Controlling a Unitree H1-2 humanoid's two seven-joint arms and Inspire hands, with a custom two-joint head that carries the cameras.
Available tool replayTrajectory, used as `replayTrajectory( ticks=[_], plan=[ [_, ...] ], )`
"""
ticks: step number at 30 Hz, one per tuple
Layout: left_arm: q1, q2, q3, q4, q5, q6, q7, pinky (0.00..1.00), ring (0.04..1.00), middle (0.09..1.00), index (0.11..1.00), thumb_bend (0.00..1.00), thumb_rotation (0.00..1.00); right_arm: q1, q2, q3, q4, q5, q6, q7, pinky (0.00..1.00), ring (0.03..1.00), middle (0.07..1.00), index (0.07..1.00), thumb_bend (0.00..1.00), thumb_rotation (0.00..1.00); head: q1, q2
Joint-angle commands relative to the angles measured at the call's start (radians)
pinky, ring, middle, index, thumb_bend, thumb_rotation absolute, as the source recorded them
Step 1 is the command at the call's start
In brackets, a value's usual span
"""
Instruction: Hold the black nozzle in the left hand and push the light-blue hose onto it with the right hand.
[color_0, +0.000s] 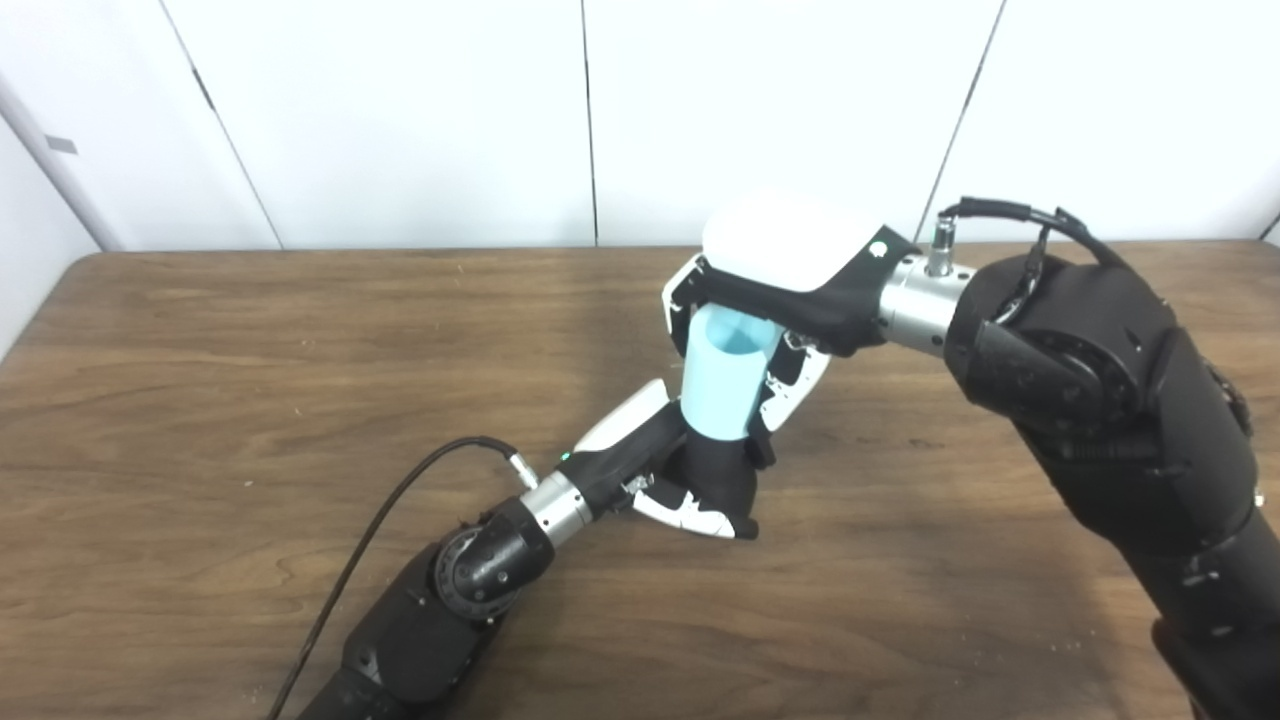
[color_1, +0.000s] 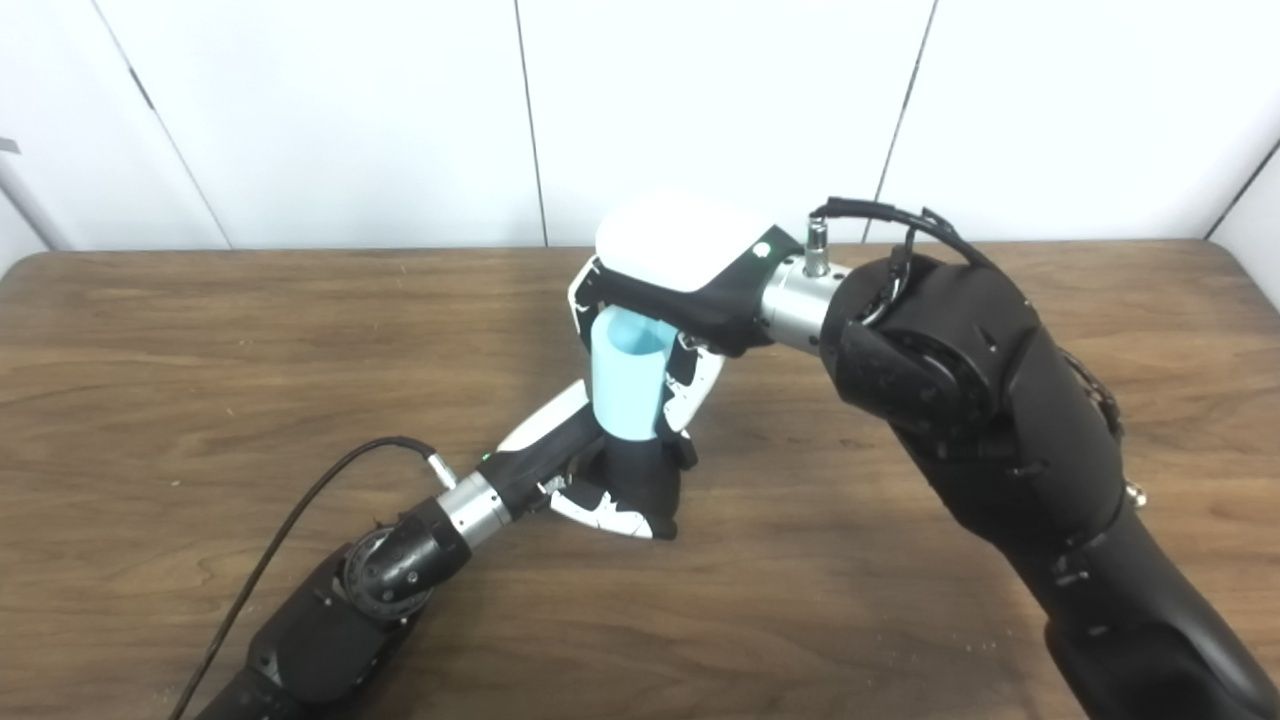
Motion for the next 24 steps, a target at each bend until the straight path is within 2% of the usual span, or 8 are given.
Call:
replayTrajectory(
  ticks=[1, 8, 16, 20, 24],
  plan=[
    [0.074, 0.052, -0.04, 0.066, 0.091, 0.112, -0.077, 0.64, 0.679, 0.564, 0.468, 0.51, 0.0, -0.04, -0.017, -0.004, -0.022, 0.025, 0.017, 0.038, 0.15, 0.344, 0.458, 0.522, 0.51, 0.0, 0.0, 0.0],
    [0.071, 0.05, -0.041, 0.065, 0.095, 0.116, -0.076, 0.65, 0.682, 0.564, 0.468, 0.51, 0.0, -0.042, -0.025, 0.005, -0.012, 0.034, 0.031, 0.056, 0.12, 0.336, 0.456, 0.519, 0.51, 0.0, 0.003, 0.002],
    [0.07, 0.052, -0.044, 0.058, 0.105, 0.109, -0.071, 0.66, 0.688, 0.563, 0.468, 0.51, 0.0, 0.002, -0.024, 0.024, -0.009, 0.013, 0.003, 0.02, 0.27, 0.403, 0.514, 0.499, 0.52, 0.0, 0.005, 0.006],
    [0.071, 0.052, -0.042, 0.059, 0.108, 0.102, -0.069, 0.66, 0.693, 0.563, 0.468, 0.51, 0.0, 0.024, -0.027, 0.034, -0.009, 0.009, -0.022, -0.005, 0.27, 0.402, 0.515, 0.499, 0.52, 0.0, 0.006, 0.007],
    [0.071, 0.051, -0.042, 0.064, 0.111, 0.097, -0.066, 0.66, 0.693, 0.563, 0.468, 0.51, 0.0, 0.041, -0.028, 0.038, -0.01, 0.012, -0.045, -0.024, 0.19, 0.369, 0.491, 0.515, 0.51, 0.0, 0.006, 0.006]
  ],
)
